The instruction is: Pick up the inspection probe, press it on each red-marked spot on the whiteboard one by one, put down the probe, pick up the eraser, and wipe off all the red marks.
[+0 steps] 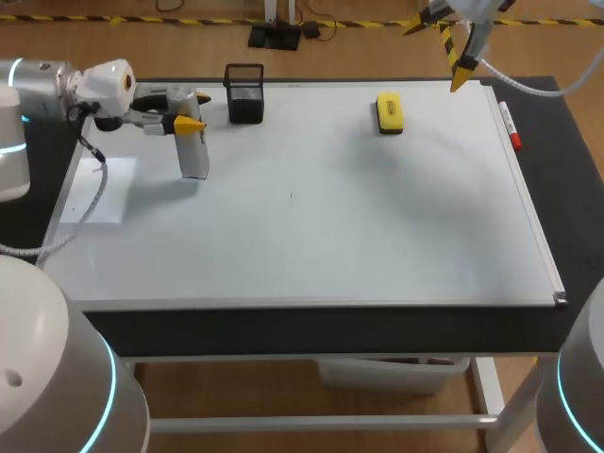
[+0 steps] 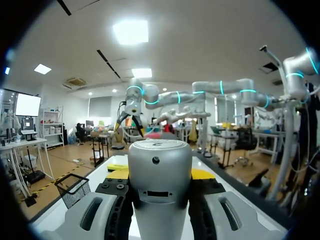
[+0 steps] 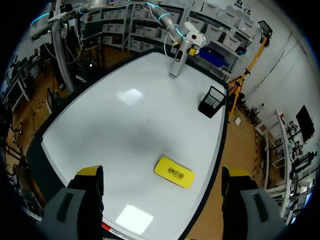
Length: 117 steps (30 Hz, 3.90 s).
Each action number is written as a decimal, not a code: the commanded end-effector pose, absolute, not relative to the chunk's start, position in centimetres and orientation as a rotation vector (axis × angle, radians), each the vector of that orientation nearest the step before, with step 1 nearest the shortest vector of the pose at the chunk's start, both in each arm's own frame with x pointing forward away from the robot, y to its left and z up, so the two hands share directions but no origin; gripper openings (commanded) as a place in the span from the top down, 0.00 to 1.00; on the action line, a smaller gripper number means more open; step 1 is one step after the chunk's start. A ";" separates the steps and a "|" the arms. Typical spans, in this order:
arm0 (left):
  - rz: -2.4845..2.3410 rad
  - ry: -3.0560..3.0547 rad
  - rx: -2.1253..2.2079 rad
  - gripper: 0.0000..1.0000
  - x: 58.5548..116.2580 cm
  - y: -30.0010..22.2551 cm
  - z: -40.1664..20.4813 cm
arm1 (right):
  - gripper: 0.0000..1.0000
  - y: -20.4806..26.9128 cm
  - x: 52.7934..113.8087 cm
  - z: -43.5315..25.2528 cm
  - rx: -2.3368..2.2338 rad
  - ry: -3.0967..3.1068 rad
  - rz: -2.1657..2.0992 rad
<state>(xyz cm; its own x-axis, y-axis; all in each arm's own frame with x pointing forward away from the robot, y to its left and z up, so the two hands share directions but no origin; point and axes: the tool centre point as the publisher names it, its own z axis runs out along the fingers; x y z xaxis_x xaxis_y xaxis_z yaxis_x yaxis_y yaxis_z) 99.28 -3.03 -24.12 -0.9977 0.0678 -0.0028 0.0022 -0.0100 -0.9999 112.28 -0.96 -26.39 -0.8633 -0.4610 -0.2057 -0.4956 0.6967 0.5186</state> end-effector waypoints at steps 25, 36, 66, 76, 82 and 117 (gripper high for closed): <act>2.134 -2.128 -0.304 1.00 106.1 -10.5 -15.4 | 0.00 -1.0 112.4 -26.3 -0.805 2.843 0.889; 2.180 -2.152 -0.260 1.00 110.6 -11.2 -14.9 | 0.00 -1.0 112.4 -26.3 -0.805 2.843 0.889; 2.258 -2.132 -0.223 1.00 119.8 -11.0 -16.9 | 0.00 -1.0 112.4 -26.3 -0.805 2.843 0.889; 2.229 -2.121 -0.233 1.00 121.4 -10.7 -18.0 | 0.00 -1.0 112.4 -26.3 -0.805 2.843 0.889; 2.217 -2.115 -0.231 1.00 121.8 -10.7 -18.7 | 0.00 -1.0 112.4 -26.3 -0.805 2.843 0.889; 2.147 -2.066 -0.214 1.00 122.2 -10.6 -23.6 | 0.00 -1.0 112.4 -26.3 -0.805 2.843 0.889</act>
